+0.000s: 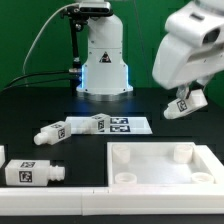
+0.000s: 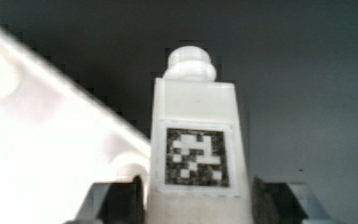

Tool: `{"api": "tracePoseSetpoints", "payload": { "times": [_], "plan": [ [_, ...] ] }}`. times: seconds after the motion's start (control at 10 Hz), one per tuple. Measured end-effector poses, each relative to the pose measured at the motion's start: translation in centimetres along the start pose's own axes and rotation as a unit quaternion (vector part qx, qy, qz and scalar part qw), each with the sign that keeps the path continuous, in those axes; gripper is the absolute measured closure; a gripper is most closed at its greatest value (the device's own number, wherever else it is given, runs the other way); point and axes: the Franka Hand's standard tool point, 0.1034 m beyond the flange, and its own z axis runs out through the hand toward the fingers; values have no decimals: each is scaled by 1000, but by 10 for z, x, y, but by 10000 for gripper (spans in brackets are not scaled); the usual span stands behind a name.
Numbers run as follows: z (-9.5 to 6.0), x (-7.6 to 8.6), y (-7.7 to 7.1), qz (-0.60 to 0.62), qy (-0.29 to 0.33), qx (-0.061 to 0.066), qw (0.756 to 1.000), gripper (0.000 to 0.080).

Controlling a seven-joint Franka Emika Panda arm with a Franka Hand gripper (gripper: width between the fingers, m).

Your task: Assemble square table

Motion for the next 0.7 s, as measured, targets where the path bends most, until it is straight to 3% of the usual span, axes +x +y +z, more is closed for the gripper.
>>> {"api": "tracePoseSetpoints", "payload": {
  "times": [0.2,0.3,0.4,0.5,0.6,0.7],
  "plan": [
    [1,0,10,7,68,-13,998,515],
    [0,-1,13,6,83,-11,996,515],
    [-16,9,26,9,108,21,994,515],
    [-35,20,47,-8,139,19,990,515],
    [-42,24,60,-16,187,-10,982,515],
    [-35,17,63,-7,209,-19,978,515]
  ]
}}
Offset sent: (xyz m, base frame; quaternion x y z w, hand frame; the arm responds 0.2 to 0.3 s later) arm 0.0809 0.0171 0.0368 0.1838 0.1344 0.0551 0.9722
